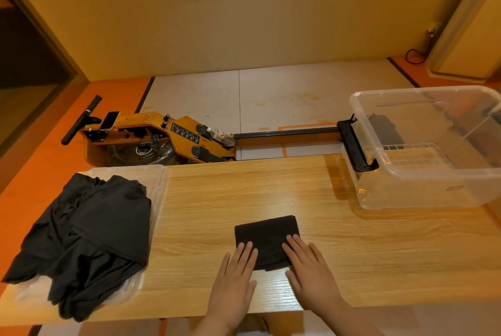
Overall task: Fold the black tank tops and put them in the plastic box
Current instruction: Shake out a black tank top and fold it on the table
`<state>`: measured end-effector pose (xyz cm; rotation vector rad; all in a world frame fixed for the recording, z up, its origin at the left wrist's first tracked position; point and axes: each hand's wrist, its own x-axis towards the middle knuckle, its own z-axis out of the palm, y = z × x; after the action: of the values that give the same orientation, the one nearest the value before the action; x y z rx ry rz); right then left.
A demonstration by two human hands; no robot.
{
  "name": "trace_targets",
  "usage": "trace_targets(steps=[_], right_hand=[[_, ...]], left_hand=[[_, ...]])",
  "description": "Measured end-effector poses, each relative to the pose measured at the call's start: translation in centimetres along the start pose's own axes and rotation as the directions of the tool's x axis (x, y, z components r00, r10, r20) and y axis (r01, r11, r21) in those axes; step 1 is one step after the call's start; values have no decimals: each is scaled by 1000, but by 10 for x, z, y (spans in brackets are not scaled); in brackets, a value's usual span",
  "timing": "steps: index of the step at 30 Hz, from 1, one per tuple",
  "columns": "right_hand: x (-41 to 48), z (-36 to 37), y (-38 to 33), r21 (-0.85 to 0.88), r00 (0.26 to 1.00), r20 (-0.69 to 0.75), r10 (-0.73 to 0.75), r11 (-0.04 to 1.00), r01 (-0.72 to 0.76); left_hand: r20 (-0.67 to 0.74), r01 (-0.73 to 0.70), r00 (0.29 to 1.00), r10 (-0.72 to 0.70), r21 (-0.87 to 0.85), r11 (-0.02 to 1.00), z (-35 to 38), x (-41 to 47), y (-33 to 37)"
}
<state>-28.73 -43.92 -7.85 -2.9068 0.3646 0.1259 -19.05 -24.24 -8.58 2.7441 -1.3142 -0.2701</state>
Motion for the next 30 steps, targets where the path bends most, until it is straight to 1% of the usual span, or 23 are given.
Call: trace_targets(steps=[2, 3, 7, 9, 12, 15, 16, 18, 20, 22, 24, 27, 30], right_hand=[[-1, 0, -2, -23, 1000, -4, 23, 999, -23], [-1, 0, -4, -30, 999, -18, 29, 999, -30], [-1, 4, -8, 4, 995, -67, 69, 998, -69], [-7, 8, -11, 23, 994, -74, 82, 997, -80], [-18, 13, -17, 41, 988, -116, 100, 995, -95], [-27, 10, -26, 44, 983, -149, 106, 994, -101], [-28, 7, -30, 48, 982, -163, 100, 994, -93], [-24, 1, -34, 59, 975, -211, 65, 997, -54], [-15, -3, -33, 53, 972, -236, 8, 999, 5], [-7, -3, -29, 18, 973, -215, -82, 996, 88], [-1, -1, -22, 2, 978, -151, -141, 990, 143], [1, 4, -12, 1, 992, -42, -117, 993, 117], [6, 4, -15, 28, 999, 7, -39, 999, 39]], left_hand=[[36, 59, 998, -59, -1, 998, -3, -4, 3], [31, 80, 996, -80, 4, 997, -5, -5, 3], [33, 88, 996, -89, 26, 996, -2, -13, 3], [22, 60, 998, -61, 47, 997, -1, -15, 0], [-5, -22, 1000, 23, 102, 995, -3, -6, -11], [20, -138, 990, 137, 180, 974, -13, 12, -24], [17, -143, 990, 142, 201, 969, -18, 20, -27], [-25, -67, 997, 73, 181, 981, -30, 34, -26], [-77, 32, 997, -25, 92, 995, -36, 39, -12], [-77, 59, 995, -60, -12, 998, -30, 33, 9], [-30, 46, 998, -48, -62, 997, -18, 24, 28], [49, 42, 998, -40, -53, 998, -8, 19, 34], [100, 4, 995, 0, -38, 999, -11, 30, 23]])
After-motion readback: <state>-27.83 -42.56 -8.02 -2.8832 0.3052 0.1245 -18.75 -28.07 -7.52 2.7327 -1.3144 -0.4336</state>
